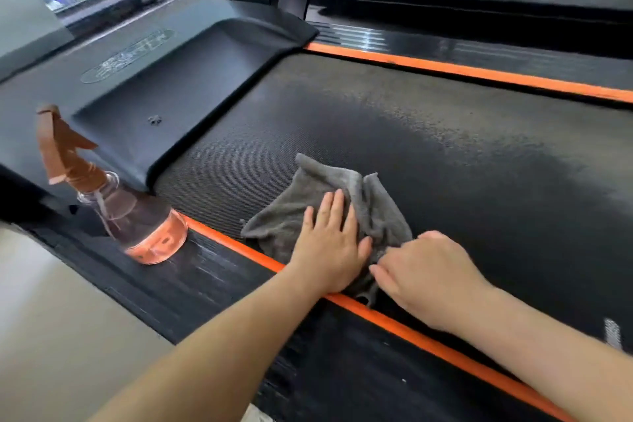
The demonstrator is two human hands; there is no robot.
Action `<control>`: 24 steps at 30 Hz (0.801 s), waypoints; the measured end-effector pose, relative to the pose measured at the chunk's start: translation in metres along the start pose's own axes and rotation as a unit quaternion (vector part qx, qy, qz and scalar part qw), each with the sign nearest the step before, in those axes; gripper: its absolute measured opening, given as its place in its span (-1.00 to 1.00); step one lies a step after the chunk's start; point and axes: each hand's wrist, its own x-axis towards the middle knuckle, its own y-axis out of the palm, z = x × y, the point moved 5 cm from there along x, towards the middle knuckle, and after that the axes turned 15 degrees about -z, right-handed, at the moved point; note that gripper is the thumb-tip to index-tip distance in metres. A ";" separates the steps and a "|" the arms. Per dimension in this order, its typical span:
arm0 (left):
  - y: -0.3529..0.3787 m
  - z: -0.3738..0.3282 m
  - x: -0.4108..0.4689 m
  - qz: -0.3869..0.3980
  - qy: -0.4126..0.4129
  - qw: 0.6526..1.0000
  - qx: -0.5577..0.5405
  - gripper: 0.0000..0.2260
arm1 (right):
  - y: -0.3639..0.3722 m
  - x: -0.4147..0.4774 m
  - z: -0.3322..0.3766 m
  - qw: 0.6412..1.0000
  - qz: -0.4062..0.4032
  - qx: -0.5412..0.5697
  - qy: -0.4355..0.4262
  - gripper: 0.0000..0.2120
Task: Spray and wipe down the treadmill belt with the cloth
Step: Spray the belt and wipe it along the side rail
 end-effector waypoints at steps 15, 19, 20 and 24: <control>-0.010 0.144 0.060 -0.054 -0.312 0.948 0.021 -0.34 | 0.060 0.088 0.031 0.985 0.057 0.159 0.015 -0.56; -0.013 0.164 0.092 -0.112 -0.295 0.948 0.046 -0.40 | 0.092 0.128 0.022 0.986 0.022 0.164 -0.004 -0.38; -0.014 0.162 0.092 -0.118 -0.288 0.949 0.053 -0.41 | 0.095 0.132 0.021 0.987 0.009 0.163 -0.005 -0.42; -0.010 0.143 0.056 -0.104 -0.305 0.947 0.007 -0.41 | 0.066 0.127 0.018 0.982 -0.008 0.182 0.046 -0.60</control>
